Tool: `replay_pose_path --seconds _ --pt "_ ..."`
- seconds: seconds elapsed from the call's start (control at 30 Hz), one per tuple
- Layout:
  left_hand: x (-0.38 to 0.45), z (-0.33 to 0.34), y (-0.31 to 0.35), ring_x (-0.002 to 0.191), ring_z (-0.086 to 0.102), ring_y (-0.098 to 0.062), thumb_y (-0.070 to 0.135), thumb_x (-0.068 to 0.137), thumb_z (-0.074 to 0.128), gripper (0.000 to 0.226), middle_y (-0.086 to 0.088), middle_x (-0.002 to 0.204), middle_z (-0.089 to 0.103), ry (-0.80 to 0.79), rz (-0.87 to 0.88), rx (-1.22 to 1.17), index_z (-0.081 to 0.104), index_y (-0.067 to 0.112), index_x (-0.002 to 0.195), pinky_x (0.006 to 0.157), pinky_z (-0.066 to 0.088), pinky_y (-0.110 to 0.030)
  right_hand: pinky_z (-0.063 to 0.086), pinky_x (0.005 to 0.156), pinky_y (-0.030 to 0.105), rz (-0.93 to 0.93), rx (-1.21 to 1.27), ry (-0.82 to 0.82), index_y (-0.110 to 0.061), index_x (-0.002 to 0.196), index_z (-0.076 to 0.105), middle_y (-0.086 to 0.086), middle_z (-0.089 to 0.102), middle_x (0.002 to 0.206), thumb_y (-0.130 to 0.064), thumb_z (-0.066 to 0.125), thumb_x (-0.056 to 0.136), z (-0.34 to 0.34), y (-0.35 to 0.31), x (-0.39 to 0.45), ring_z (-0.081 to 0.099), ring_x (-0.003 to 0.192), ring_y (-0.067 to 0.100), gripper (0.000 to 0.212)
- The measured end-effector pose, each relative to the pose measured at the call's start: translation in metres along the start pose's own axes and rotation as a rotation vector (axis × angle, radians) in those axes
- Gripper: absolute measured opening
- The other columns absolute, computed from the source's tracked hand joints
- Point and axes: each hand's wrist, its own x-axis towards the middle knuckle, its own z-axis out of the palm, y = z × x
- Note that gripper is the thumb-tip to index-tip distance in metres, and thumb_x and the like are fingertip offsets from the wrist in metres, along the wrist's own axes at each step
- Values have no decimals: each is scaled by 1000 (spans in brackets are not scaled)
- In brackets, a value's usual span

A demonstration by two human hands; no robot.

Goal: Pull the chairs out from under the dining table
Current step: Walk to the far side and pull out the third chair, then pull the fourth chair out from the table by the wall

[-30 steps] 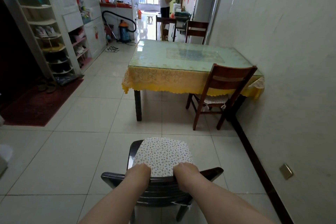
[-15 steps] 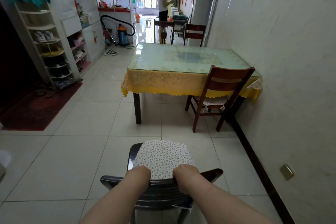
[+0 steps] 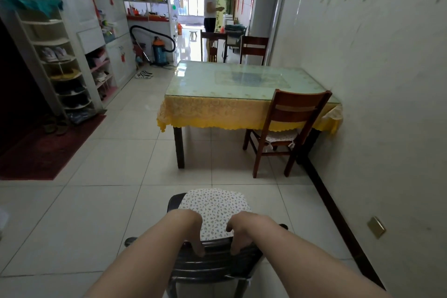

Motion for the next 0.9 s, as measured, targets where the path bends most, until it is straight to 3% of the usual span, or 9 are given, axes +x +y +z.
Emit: replay_pose_path --seconds 0.07,0.13,0.3,0.47,0.67,0.77,0.9 --pt "0 -13 4 101 60 -25 68 74 64 78 -4 127 60 43 6 -13 56 12 127 89 51 -39 46 99 44 4 24 27 -22 147 42 3 44 148 -38 77 79 -13 14 -7 45 130 28 78" --pt "4 -28 14 106 60 -28 68 83 55 67 -8 119 63 103 14 -8 63 7 109 93 49 -41 46 100 45 24 45 44 -25 146 44 0 43 149 -40 78 78 -24 31 -14 45 130 27 78" --pt "15 -60 49 82 57 -22 56 90 53 50 -2 82 59 265 26 -16 61 8 80 79 48 -36 49 95 42 117 90 146 -19 139 53 5 54 138 -35 72 85 -38 73 -18 54 119 28 59" --pt "26 -100 95 90 59 -23 49 93 54 44 -6 98 60 333 34 -37 63 6 98 77 46 -34 52 91 41 167 60 231 -12 129 59 9 59 128 -20 60 91 -48 122 -14 59 109 29 39" --pt "42 -155 169 94 61 -24 50 93 52 40 -5 108 63 417 33 -7 63 12 99 79 50 -35 54 79 38 205 37 368 -17 128 59 9 58 126 -13 50 88 -65 204 -19 61 103 30 41" --pt "55 -179 205 100 61 -25 50 92 53 43 -5 116 62 475 40 -21 61 14 113 78 49 -35 54 75 38 219 48 423 -17 123 60 8 60 118 -10 49 87 -75 245 -25 61 96 29 38" --pt "72 -211 258 91 60 -24 41 91 56 37 -3 100 61 528 24 -101 61 14 116 73 50 -34 48 59 33 217 7 475 -14 96 61 7 58 93 -5 49 84 -83 308 -33 57 73 25 19"
